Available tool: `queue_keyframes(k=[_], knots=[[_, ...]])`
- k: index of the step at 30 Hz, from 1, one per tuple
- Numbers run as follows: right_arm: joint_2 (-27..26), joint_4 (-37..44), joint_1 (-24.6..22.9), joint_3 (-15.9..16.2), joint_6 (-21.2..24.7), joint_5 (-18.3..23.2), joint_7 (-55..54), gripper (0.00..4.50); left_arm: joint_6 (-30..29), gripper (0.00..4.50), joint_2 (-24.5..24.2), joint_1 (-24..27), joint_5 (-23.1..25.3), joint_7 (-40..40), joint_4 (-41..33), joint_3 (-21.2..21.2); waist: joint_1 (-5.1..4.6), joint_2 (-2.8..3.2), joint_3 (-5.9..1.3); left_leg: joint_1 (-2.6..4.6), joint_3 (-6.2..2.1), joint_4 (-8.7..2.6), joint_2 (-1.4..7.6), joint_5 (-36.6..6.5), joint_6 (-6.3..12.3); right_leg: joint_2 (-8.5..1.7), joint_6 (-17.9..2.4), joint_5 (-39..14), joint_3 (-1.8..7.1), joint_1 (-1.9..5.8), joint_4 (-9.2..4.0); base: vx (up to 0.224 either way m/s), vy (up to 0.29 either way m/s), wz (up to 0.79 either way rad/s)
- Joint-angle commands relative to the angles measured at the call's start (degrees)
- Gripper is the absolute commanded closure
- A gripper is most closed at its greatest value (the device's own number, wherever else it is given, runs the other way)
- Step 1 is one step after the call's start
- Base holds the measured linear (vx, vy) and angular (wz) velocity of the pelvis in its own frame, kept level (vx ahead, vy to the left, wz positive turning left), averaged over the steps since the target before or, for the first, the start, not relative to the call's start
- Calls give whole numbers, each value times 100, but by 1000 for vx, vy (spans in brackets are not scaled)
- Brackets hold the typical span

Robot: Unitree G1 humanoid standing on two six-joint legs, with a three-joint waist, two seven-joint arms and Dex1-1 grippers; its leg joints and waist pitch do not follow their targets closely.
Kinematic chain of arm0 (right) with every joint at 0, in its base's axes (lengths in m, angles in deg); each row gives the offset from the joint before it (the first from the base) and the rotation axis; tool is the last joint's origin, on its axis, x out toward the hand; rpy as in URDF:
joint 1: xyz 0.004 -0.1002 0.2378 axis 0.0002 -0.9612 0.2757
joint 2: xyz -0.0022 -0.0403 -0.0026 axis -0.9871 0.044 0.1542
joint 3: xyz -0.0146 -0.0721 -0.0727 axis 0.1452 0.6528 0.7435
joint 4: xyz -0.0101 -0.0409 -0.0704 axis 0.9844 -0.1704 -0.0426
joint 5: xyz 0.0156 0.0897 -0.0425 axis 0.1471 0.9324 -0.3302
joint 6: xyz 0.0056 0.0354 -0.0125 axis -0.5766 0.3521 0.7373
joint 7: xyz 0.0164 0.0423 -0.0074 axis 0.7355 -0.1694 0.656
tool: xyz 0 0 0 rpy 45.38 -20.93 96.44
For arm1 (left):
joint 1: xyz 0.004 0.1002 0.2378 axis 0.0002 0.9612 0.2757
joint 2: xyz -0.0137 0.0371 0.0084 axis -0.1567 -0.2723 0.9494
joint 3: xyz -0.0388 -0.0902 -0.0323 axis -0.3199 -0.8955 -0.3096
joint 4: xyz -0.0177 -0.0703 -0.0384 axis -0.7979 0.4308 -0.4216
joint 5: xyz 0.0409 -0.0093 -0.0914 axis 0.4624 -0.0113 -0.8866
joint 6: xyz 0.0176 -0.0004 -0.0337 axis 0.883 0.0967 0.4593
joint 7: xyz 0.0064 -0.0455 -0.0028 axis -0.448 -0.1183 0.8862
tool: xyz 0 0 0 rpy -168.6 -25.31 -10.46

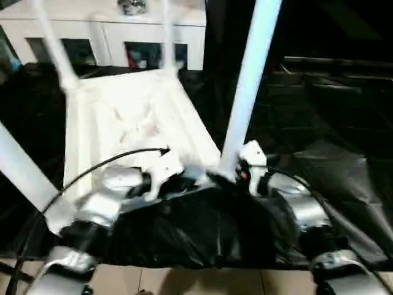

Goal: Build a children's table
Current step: Rotate leg to tighten

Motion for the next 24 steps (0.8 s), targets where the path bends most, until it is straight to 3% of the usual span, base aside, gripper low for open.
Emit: queue_keyframes(k=[1,5,6,9,11,20,24], knots=[[-2,143,-46,436,78,17,688,59,133,450,44,51,-77,484,-110,417,-3,7,-283,25,14,-361,156,-1319,313,-256,-1336,-762,177,243,-338,0,0,0],[167,150,-35,638,146,49,1229,59,179,450,-107,32,-154,692,-73,398,31,-6,-277,31,26,-350,152,-1267,347,-271,-1399,-738,175,246,-327,0,0,0],[211,125,-22,718,122,25,1409,75,194,450,-167,5,-185,772,-44,394,46,-32,-275,36,29,-352,158,-1283,338,-283,-1384,-867,179,242,-332,0,0,0],[238,99,-4,779,91,11,1569,94,214,450,-220,-33,-208,852,-5,387,59,-27,-271,36,27,-356,158,-1300,304,-288,-1353,-973,183,233,-341,0,0,0],[231,95,9,784,122,43,1629,110,215,450,-230,-52,-215,875,15,375,67,-54,-271,40,28,-358,159,-1291,287,-287,-1336,-997,182,232,-339,0,0,0],[247,186,-25,862,350,145,1998,168,188,450,-254,-81,-306,1053,41,410,133,-32,-294,51,36,-342,157,-1133,277,-281,-1405,-646,178,244,-298,0,0,0],[142,215,-94,706,407,177,1658,174,214,450,-128,-89,-235,833,65,403,137,-33,-297,55,38,-338,158,-1129,263,-281,-1399,-646,181,245,-297,0,0,0]])
